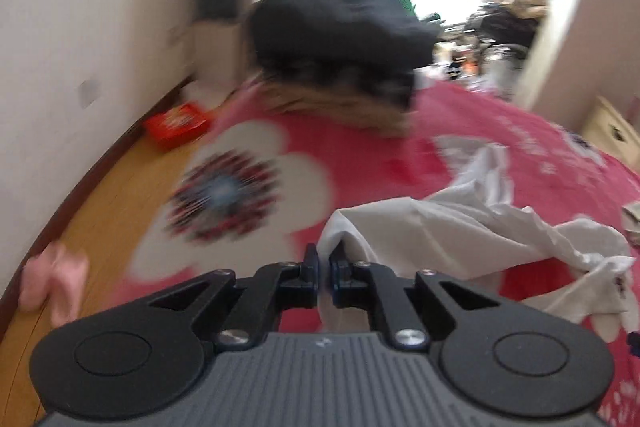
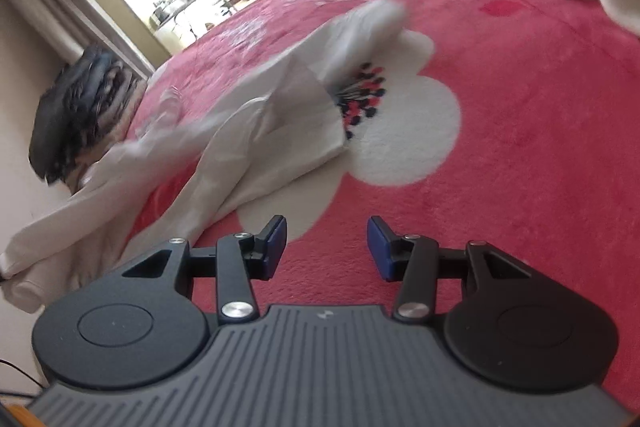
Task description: Fold clothes
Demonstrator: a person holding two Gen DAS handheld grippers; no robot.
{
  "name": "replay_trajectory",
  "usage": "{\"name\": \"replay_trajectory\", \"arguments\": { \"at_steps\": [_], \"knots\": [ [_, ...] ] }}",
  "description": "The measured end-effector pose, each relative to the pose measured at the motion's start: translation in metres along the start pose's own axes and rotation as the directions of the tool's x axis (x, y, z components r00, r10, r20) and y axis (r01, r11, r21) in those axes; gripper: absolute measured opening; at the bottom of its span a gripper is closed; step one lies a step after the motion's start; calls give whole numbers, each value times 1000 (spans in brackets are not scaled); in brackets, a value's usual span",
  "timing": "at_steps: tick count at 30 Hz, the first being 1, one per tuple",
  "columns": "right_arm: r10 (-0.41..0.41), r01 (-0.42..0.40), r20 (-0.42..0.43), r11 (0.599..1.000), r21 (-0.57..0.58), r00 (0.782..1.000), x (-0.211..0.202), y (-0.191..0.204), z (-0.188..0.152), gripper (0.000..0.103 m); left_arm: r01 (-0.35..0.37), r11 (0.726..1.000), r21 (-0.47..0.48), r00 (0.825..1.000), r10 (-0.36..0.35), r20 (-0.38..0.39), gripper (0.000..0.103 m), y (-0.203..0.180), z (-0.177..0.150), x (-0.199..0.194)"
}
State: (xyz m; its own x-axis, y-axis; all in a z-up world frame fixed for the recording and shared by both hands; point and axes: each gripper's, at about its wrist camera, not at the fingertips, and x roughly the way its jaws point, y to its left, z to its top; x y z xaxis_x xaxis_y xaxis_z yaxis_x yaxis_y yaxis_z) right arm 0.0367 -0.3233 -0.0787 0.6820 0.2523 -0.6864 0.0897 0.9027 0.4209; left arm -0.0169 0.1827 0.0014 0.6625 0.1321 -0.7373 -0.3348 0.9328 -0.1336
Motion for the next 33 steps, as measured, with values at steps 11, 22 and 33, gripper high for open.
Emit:
{"name": "replay_trajectory", "arguments": {
  "at_steps": [11, 22, 33],
  "knots": [
    [337, -339, -45, 940, -30, 940, 37, 100, 46, 63, -67, 998, -1, 991, 67, -120, 2, 58, -44, -16],
    [279, -170, -218, 893, 417, 935, 155, 100, 62, 86, 36, 976, 213, 997, -49, 54, 63, 34, -31, -60],
    [337, -301, -90, 911, 283, 937, 162, 145, 114, 13, 108, 797, 594, 991, -132, -3, 74, -78, -37, 35]
  ]
}}
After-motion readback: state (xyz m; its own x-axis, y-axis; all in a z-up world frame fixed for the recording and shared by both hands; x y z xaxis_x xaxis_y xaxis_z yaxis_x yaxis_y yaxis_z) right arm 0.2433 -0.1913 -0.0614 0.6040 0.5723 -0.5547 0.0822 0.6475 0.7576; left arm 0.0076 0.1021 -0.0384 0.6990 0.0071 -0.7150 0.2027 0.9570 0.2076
